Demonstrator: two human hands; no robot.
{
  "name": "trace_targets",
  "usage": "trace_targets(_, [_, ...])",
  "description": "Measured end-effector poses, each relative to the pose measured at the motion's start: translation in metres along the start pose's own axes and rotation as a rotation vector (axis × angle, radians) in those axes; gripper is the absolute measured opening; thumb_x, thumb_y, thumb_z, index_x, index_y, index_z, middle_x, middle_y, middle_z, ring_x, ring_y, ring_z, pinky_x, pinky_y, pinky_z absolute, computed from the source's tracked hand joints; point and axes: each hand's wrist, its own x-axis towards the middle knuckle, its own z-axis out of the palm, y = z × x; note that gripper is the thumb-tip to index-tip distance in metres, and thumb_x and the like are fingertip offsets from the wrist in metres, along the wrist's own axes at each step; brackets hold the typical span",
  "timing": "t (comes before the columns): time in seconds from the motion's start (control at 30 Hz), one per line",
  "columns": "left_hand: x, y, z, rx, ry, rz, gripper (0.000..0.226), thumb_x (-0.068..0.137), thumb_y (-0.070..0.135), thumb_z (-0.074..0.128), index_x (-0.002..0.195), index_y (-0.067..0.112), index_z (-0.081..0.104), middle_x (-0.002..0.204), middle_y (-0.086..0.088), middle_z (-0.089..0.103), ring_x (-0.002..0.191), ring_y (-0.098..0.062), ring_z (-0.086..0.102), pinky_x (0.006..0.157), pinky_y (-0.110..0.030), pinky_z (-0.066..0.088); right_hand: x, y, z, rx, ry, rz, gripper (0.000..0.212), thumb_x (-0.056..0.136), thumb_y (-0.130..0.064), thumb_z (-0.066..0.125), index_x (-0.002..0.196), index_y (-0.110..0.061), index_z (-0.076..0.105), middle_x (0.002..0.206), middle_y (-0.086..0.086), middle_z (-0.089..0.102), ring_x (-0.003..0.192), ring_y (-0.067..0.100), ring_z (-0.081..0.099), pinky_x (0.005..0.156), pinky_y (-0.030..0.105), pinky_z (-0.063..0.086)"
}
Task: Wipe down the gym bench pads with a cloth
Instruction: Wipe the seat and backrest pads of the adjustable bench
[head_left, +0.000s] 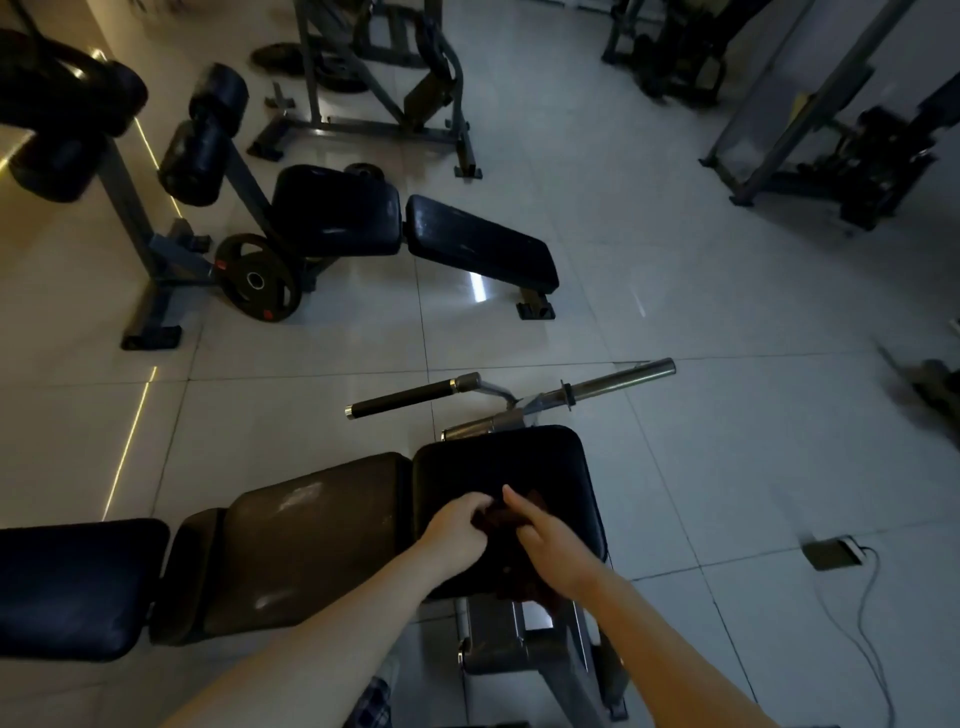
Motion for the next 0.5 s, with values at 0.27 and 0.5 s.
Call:
trace_targets(0.27, [-0.019, 0.051, -0.028, -0.200, -0.020, 0.207, 0.064, 0.067, 0.027, 0.085, 0.121, 0.023, 0.052, 0.114, 0.004, 0.064, 0.106, -0.007, 0.062, 0.091, -0.026, 0.051, -0.029, -0.065, -0.055, 0.546, 0.158, 0.015, 0.014, 0.096, -0.004, 0.044, 0.103, -0.008, 0.054, 0.090, 0.013, 0.061, 0.076, 0.020, 0.061, 0.060, 0.028, 0.051])
trace_targets(0.5, [-0.046, 0.113, -0.063, -0.076, 0.132, 0.390, 0.010, 0.093, 0.022, 0.063, 0.102, 0.023, 0.063, 0.101, 0.001, 0.069, 0.093, -0.009, 0.067, 0.086, -0.030, 0.055, -0.057, -0.117, -0.095, 0.673, 0.093, -0.146, 0.017, 0.094, 0.000, 0.050, 0.106, 0.000, 0.062, 0.089, 0.016, 0.066, 0.079, 0.025, 0.066, 0.068, 0.034, 0.055])
